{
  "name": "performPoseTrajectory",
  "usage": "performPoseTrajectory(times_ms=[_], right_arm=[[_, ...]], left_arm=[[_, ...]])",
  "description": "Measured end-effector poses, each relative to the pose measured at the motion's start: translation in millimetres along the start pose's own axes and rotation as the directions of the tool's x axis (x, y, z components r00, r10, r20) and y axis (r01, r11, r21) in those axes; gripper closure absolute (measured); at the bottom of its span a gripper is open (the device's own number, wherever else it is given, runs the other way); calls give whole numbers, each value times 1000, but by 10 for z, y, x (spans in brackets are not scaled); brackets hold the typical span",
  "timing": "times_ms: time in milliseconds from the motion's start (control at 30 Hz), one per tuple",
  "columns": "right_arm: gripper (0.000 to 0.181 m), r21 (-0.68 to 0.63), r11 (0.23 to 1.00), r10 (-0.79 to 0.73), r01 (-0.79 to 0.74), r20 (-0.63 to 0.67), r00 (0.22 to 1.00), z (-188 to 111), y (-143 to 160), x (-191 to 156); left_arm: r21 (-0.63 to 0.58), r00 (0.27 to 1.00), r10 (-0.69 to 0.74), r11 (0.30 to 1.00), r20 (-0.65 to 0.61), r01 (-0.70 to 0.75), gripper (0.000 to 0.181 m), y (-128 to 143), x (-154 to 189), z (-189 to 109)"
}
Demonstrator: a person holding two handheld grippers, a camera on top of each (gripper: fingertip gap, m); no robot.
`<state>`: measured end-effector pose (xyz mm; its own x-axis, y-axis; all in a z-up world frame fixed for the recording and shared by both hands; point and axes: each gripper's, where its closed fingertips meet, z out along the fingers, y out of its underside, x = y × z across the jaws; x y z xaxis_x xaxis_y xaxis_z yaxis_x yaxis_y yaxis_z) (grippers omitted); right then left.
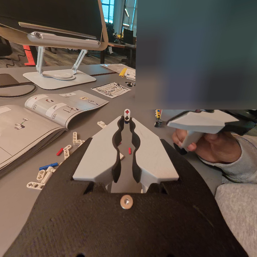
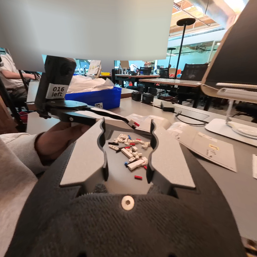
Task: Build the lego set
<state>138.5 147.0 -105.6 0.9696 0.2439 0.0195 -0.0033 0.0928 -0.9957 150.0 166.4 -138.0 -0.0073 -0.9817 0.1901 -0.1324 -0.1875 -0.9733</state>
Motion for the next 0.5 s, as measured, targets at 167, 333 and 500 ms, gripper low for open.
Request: performPoseTrajectory(times_ms=[167,333,500], right_arm=[[115,-24,995,102,-101,64,993,100,67,-143],[116,-23,986,165,-163,72,984,100,70,-104],[115,-46,980,198,-194,90,976,115,112,-118]], left_arm=[[5,1000,6,1000,-4,-6,175,-7,11,-4],[12,1000,-6,1000,-10,7,175,-14,9,-10],[43,988,-137,989,-73,140,175,-59,-15,-41]])
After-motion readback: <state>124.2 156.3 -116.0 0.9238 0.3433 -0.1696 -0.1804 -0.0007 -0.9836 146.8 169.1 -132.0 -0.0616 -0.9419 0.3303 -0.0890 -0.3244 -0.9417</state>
